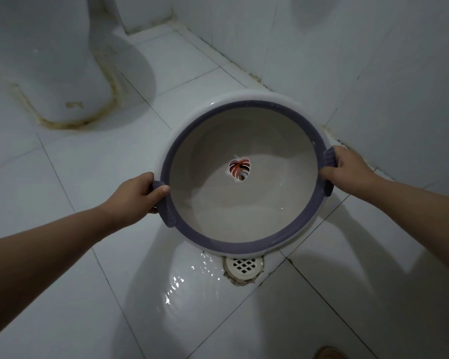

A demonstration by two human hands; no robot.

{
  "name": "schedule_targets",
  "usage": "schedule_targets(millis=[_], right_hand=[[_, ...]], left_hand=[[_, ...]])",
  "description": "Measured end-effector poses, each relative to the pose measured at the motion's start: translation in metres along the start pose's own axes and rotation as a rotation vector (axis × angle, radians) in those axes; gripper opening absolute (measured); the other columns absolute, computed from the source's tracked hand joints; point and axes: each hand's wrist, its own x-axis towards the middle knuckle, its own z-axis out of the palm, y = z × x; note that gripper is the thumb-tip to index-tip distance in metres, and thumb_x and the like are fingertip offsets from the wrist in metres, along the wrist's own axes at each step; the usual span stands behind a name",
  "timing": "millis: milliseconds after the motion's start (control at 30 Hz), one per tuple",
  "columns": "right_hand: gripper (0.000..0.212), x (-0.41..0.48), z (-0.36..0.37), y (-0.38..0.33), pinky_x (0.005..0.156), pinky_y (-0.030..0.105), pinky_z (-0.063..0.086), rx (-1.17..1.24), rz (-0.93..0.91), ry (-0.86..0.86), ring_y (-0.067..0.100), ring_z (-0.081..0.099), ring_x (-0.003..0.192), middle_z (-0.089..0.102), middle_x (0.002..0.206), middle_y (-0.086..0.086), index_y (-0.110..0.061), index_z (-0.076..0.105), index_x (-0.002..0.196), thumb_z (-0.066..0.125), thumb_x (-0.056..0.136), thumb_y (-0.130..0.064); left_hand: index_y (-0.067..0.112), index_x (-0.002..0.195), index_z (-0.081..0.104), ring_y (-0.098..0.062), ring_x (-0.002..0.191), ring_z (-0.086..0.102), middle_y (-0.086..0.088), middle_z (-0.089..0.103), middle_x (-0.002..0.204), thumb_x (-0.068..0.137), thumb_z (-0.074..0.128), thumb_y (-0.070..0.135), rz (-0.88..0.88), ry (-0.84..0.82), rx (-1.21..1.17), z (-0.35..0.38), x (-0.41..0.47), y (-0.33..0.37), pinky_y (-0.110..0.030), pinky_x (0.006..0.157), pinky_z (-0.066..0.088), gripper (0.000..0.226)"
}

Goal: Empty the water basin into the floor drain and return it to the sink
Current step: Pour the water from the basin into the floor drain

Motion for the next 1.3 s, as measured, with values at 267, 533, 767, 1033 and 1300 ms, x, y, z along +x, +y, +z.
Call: schedule_targets(millis=[267, 533, 767, 1033, 1300], right_hand=[[0.027, -0.004, -0.002, -0.002, 0.051, 0.015, 0.031, -0.025, 0.008, 0.005, 0.001, 0.042, 0.063, 0.046, 0.069, -0.008, -0.021, 0.045, 0.069, 0.059, 0.073, 0.002], [0.03, -0.008, -0.005, -0.002, 0.055, 0.021, 0.037, -0.005, 0.054, 0.0, 0.015, 0.049, 0.065, 0.051, 0.068, -0.001, -0.021, 0.045, 0.062, 0.062, 0.068, 0.004], [0.026, -0.009, -0.006, -0.001, 0.053, 0.023, 0.036, -0.017, 0.077, -0.006, 0.013, 0.047, 0.059, 0.049, 0.064, 0.0, -0.017, 0.045, 0.059, 0.062, 0.065, 0.003], [0.03, -0.01, -0.007, -0.002, 0.049, 0.022, 0.031, -0.009, 0.112, -0.011, 0.01, 0.044, 0.058, 0.047, 0.063, -0.001, -0.018, 0.043, 0.057, 0.064, 0.064, 0.002], [0.027, -0.011, -0.009, -0.002, 0.049, 0.022, 0.031, -0.041, 0.118, -0.024, 0.009, 0.045, 0.059, 0.048, 0.065, -0.001, -0.016, 0.046, 0.059, 0.066, 0.065, 0.0]], left_hand=[[0.012, 0.07, 0.045, -0.027, 0.078, 0.064, -0.008, 0.059, 0.077, 0.091, 0.052, 0.027, 0.026, 0.007, 0.044, -0.004, -0.001, 0.003, -0.04, 0.076, 0.057, 0.027], [0.002, 0.08, 0.05, -0.029, 0.08, 0.065, -0.016, 0.063, 0.084, 0.091, 0.053, 0.027, 0.034, 0.015, 0.055, -0.007, -0.001, 0.004, -0.042, 0.077, 0.057, 0.027], [0.002, 0.08, 0.05, -0.028, 0.079, 0.065, -0.014, 0.062, 0.083, 0.09, 0.053, 0.028, 0.041, 0.006, 0.064, -0.009, -0.003, 0.004, -0.044, 0.078, 0.057, 0.028], [0.005, 0.075, 0.049, -0.029, 0.079, 0.065, -0.013, 0.062, 0.079, 0.09, 0.054, 0.028, 0.063, 0.014, 0.09, -0.01, -0.005, 0.006, -0.045, 0.077, 0.057, 0.028], [0.008, 0.078, 0.051, -0.027, 0.078, 0.065, -0.013, 0.064, 0.082, 0.09, 0.054, 0.029, 0.09, 0.009, 0.109, -0.01, -0.007, 0.007, -0.044, 0.076, 0.057, 0.024]])
